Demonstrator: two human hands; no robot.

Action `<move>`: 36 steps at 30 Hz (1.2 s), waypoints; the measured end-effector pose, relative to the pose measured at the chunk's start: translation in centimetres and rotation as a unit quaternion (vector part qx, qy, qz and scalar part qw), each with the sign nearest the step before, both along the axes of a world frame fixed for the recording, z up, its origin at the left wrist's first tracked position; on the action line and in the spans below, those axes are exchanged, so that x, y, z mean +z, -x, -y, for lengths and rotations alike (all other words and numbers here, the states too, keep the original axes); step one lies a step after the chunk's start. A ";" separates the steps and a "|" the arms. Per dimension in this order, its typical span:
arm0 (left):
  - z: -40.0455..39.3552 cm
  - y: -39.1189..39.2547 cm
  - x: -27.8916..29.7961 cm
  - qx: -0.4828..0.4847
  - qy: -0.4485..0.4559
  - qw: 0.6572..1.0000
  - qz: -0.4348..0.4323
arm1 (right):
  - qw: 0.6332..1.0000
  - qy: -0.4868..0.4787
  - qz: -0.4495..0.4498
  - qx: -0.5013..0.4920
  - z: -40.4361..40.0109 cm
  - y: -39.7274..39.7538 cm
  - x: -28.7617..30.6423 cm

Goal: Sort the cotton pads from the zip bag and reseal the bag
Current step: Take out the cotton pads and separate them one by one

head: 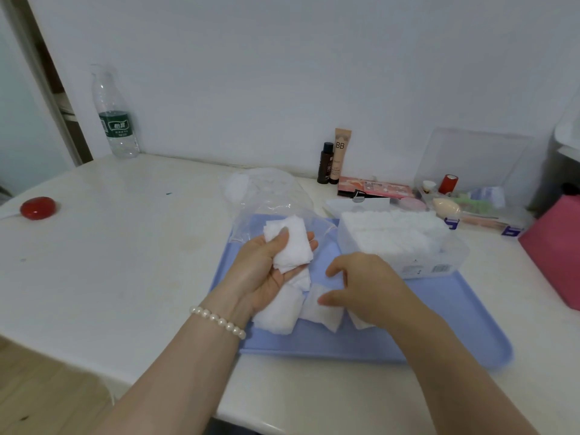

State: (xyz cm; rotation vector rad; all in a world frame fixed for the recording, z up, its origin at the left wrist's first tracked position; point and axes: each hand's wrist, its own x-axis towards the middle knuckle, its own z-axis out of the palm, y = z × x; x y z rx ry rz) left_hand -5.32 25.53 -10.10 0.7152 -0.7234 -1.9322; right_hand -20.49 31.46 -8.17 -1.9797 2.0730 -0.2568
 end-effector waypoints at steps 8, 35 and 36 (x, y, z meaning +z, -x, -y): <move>-0.4 0.1 0.2 -0.033 0.012 0.999 0.025 | 0.995 -0.067 0.077 -0.009 -0.1 -0.3 -0.1; -1.5 0.0 0.1 -0.247 0.149 0.955 0.075 | 0.898 0.320 0.276 0.119 0.8 0.1 -0.3; -1.5 -0.2 0.1 -0.254 0.154 0.952 0.073 | 0.899 0.320 0.274 0.123 0.8 0.1 -0.3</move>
